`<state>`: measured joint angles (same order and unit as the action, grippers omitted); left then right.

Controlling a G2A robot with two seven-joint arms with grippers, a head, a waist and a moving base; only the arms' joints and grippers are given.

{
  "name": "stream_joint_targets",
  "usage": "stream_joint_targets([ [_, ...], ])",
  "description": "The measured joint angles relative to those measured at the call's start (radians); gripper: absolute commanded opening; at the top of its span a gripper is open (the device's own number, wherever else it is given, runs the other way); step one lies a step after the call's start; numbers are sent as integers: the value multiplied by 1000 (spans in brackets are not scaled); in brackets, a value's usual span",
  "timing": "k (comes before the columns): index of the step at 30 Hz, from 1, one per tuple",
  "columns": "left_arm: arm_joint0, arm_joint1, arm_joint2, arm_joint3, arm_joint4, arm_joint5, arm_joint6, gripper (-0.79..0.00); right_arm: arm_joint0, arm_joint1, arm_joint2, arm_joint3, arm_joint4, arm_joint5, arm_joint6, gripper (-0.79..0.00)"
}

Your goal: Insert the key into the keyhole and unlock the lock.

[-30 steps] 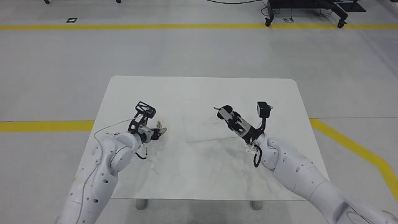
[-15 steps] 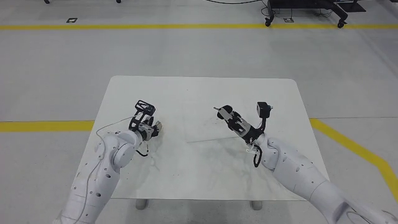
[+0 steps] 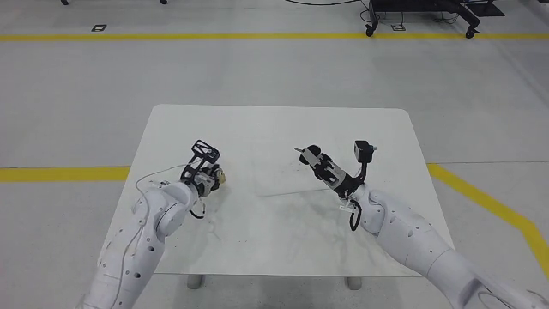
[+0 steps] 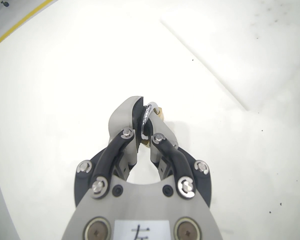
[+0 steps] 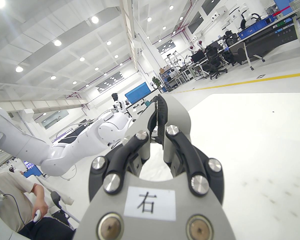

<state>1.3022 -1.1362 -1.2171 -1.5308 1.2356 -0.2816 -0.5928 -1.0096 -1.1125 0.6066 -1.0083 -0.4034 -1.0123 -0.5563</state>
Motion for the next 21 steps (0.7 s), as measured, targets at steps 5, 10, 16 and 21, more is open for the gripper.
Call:
stream_joint_targets([
  [5, 16, 3, -34, -27, -88, -55, 62, -785, 0, 0, 0, 0, 0, 0, 0, -785],
  [10, 8, 15, -36, -107, -36, -176, 102, -785, 0, 0, 0, 0, 0, 0, 0, -785],
  [16, 8, 15, -36, -99, 34, -170, 101, -785, 0, 0, 0, 0, 0, 0, 0, -785],
  [21, 17, 12, -42, -81, -2, -187, 125, -785, -1, 0, 2, -3, 1, 2, 1, -785],
])
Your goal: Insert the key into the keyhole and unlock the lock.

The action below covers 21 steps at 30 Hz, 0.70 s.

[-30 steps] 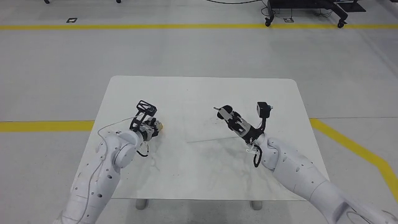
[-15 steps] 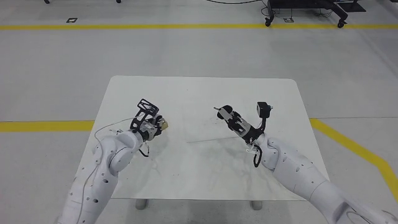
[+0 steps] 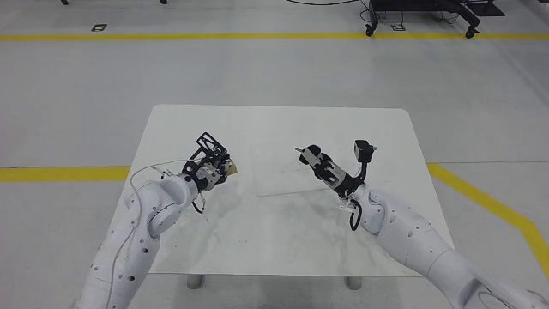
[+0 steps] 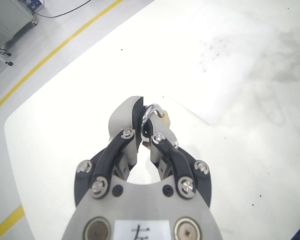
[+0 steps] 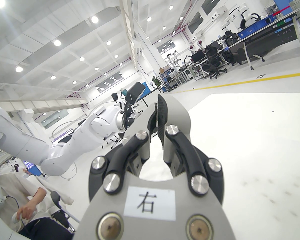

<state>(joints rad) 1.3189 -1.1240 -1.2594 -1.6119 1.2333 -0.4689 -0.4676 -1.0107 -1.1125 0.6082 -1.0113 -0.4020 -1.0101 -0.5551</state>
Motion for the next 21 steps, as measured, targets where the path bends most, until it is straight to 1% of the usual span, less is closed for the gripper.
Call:
stream_joint_targets([
  [2, -7, -3, -18, 44, -106, -59, 12, -785, -8, 1, 16, -26, 9, 9, 4, -785],
  [4, -36, -6, -33, 119, -329, -161, -44, -785, -22, 8, 52, -65, 14, 12, 3, -785],
  [5, -56, -6, -33, 155, -454, -197, -92, -785, -31, 13, 70, -84, 12, 14, 0, -785],
  [6, -87, -8, -23, 206, -639, -225, -177, -785, -44, 19, 96, -112, 5, 20, -5, -785],
  [7, -114, -9, -9, 243, -782, -225, -253, -785, -56, 25, 117, -136, -4, 28, -10, -785],
  [8, -144, -11, 7, 278, -924, -209, -336, -785, -70, 30, 140, -162, -16, 36, -15, -785],
  [9, -189, -13, 29, 324, -1100, -174, -445, -785, -93, 39, 170, -201, -33, 46, -23, -785],
  [12, -291, -30, 92, 429, -1458, -102, -659, -785, -158, 58, 246, -294, -75, 78, -32, -785],
  [13, -318, -36, 113, 458, -1539, -88, -706, -785, -178, 64, 268, -320, -87, 89, -33, -785],
  [15, -377, -55, 165, 523, -1684, -58, -777, -785, -224, 75, 317, -374, -110, 110, -35, -785],
  [16, -400, -64, 188, 549, -1731, -41, -792, -785, -244, 79, 338, -394, -118, 117, -38, -785],
  [21, -521, -126, 306, 693, -1917, 71, -819, -785, -346, 97, 448, -478, -153, 155, -57, -785],
])
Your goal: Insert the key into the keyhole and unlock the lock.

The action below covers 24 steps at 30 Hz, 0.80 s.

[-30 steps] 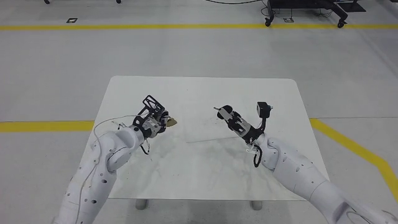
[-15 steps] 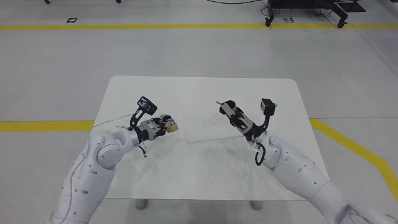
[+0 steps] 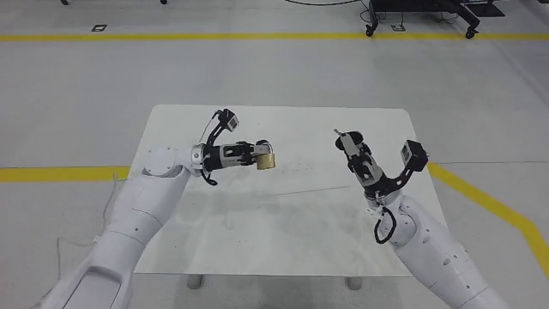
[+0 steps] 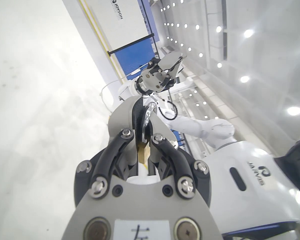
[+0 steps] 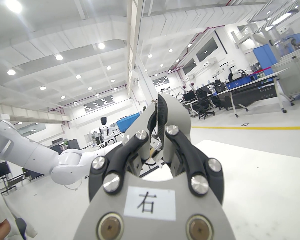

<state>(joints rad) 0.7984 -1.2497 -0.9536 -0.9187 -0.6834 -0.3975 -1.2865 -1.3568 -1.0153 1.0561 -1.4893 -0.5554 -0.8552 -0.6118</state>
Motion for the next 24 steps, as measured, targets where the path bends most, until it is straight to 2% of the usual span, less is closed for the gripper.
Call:
stream_joint_targets([
  [2, -42, -19, 44, 58, -2, 27, 16, -785, -23, 2, 15, -16, 3, -1, 2, -785],
  [4, -82, -28, 90, 90, 68, 35, 28, -785, -22, 2, 15, -17, 4, -2, 3, -785],
  [11, -71, -27, 79, 88, 94, 32, 28, -785, -20, 2, 14, -16, 4, -2, 3, -785],
  [13, -58, -23, 83, 109, 105, 63, 47, -785, -19, 0, 18, -6, 12, 7, 8, -785],
  [16, -54, -11, 66, 145, 176, 215, 102, -785, 5, -11, 13, 18, 92, 100, 61, -785],
  [18, -45, -13, 50, 142, 136, 306, 121, -785, 25, -13, 28, 25, 116, 123, 91, -785],
  [20, -44, -18, 51, 134, 65, 382, 123, -785, 29, -12, 47, 14, 55, 178, 97, -785],
  [24, -81, -44, 76, 146, -23, 564, 109, -785, -6, -9, 88, -37, -163, 283, 59, -785],
])
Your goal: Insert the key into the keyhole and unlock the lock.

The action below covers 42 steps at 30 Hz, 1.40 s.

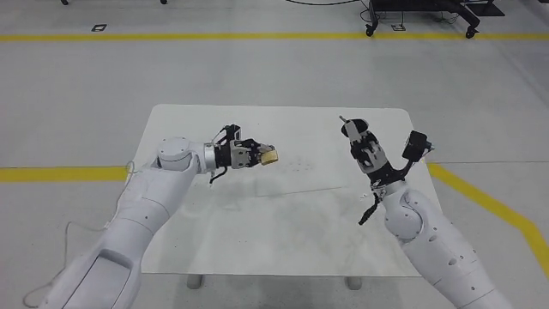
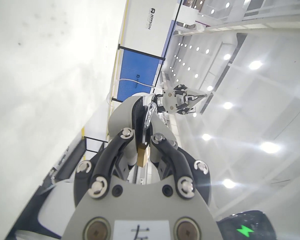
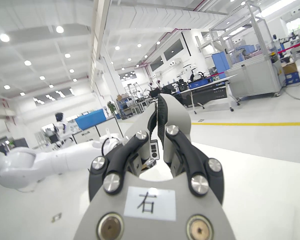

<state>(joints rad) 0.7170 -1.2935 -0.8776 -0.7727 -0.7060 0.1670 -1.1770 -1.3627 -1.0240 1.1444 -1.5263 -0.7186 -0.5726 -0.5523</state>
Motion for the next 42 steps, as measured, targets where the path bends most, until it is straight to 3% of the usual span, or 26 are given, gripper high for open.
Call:
stream_joint_targets([
  [8, -148, -79, 113, 146, -40, 263, -53, -785, -110, 22, 115, -127, -379, 129, -77, -785],
  [14, -205, -133, 176, 233, -42, 287, -118, -785, -150, 32, 137, -212, -645, 190, -4, -785],
  [18, -205, -133, 175, 234, -44, 286, -115, -785, -147, 26, 114, -240, -611, 166, 53, -785],
  [33, -205, -133, 175, 234, -43, 286, -116, -785, -146, 26, 113, -243, -615, 168, 54, -785],
  [37, -195, -134, 177, 216, -31, 314, -66, -785, -134, 33, 124, -297, -737, 146, 114, -785],
  [42, -191, -142, 201, 157, 1, 447, 3, -785, -165, 49, 154, -384, -966, 115, 225, -785],
])
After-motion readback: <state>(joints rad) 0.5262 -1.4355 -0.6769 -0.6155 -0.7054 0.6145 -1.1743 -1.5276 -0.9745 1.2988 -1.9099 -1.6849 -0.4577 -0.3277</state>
